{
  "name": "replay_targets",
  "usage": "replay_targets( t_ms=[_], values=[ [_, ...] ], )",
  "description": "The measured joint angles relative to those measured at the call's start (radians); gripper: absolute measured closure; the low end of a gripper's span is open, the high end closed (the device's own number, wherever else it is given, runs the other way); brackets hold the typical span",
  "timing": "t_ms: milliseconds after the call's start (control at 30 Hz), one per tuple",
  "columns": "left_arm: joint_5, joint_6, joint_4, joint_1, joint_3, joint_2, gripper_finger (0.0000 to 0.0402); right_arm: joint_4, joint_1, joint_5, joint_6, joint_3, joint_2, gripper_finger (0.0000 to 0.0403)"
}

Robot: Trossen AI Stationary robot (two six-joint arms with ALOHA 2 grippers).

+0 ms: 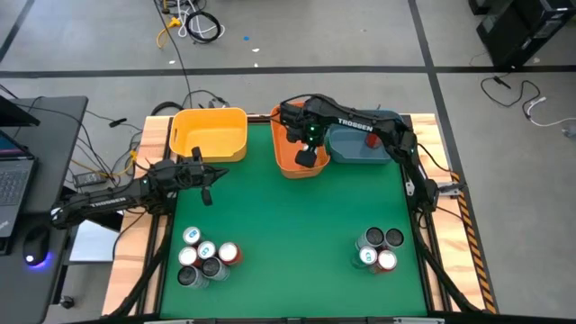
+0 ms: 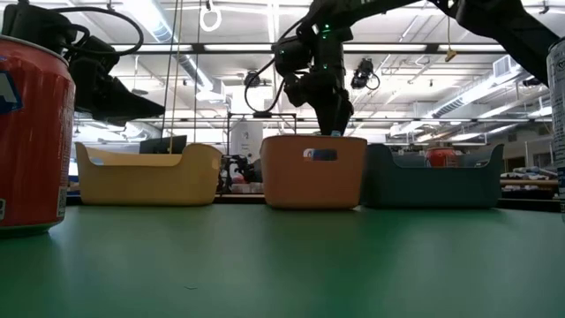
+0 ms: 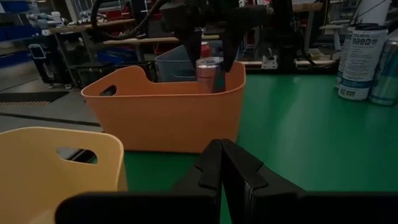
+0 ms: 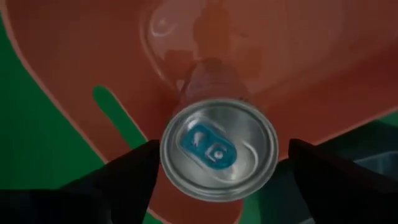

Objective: Sort soda cans
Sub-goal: Put the blue soda can into the orange bin, then put the white blue soda can into the yellow bin

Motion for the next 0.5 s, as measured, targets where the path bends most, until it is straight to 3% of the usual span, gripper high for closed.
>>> replay_targets(
  t_ms=[300,500],
  values=[
    [0.000,0.000,0.000,0.000,0.000,0.000,0.0387,0.019,0.000,0.000,-0.029,0.010,0.000,0.0069],
    [0.000,0.000,0.009,0.000,0.000,0.000,0.0387,-0.028,0.002,0.000,-0.036,0.122,0.000,0.0070]
  ],
)
